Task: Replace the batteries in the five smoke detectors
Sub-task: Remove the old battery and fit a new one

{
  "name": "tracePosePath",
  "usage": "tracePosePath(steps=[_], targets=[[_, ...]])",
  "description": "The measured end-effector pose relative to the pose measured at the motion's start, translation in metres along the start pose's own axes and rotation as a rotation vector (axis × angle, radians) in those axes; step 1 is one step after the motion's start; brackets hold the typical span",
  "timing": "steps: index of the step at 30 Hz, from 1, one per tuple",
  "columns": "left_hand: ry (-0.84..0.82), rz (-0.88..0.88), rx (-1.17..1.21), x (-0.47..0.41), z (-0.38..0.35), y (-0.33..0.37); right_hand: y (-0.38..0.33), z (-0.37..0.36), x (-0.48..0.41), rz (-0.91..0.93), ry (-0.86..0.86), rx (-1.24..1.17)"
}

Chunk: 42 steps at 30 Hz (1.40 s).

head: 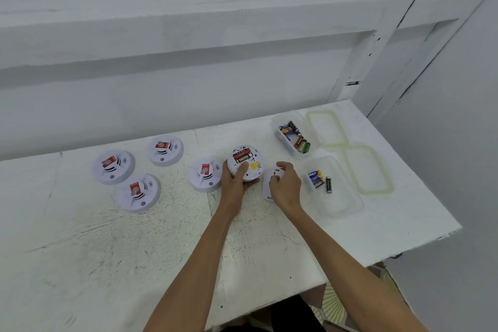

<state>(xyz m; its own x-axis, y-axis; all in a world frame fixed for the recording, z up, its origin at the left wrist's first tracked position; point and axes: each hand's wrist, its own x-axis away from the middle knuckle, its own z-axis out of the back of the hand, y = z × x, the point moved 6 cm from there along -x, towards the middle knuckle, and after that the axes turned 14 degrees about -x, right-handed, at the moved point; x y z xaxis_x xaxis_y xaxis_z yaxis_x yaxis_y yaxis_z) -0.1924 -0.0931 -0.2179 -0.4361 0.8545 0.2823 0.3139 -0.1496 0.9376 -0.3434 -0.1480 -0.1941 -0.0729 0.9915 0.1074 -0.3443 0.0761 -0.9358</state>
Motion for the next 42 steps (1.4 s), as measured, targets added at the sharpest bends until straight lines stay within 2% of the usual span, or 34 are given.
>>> tracePosePath(steps=[8,12,15,20,26,33,42], targets=[[-0.007,0.011,-0.019,0.0,0.004,-0.003,-0.004,-0.006,-0.007,0.102,-0.061,0.122],[0.008,-0.029,-0.157,-0.001,0.007,-0.005,-0.015,-0.005,-0.002,0.243,-0.023,0.149],[0.016,-0.057,-0.274,-0.001,0.006,-0.005,-0.029,-0.004,0.003,0.324,0.002,0.065],[-0.026,-0.088,-0.213,0.0,0.004,-0.003,-0.032,-0.005,-0.003,0.231,-0.074,-0.133],[-0.088,-0.08,-0.209,0.001,0.001,-0.004,-0.033,-0.006,-0.005,0.276,-0.153,-0.15],[0.049,-0.101,-0.217,0.006,0.003,-0.002,-0.043,-0.01,-0.002,0.417,-0.199,0.006],[0.065,-0.176,-0.218,0.009,0.002,0.006,-0.052,-0.016,0.01,0.48,-0.191,0.281]])
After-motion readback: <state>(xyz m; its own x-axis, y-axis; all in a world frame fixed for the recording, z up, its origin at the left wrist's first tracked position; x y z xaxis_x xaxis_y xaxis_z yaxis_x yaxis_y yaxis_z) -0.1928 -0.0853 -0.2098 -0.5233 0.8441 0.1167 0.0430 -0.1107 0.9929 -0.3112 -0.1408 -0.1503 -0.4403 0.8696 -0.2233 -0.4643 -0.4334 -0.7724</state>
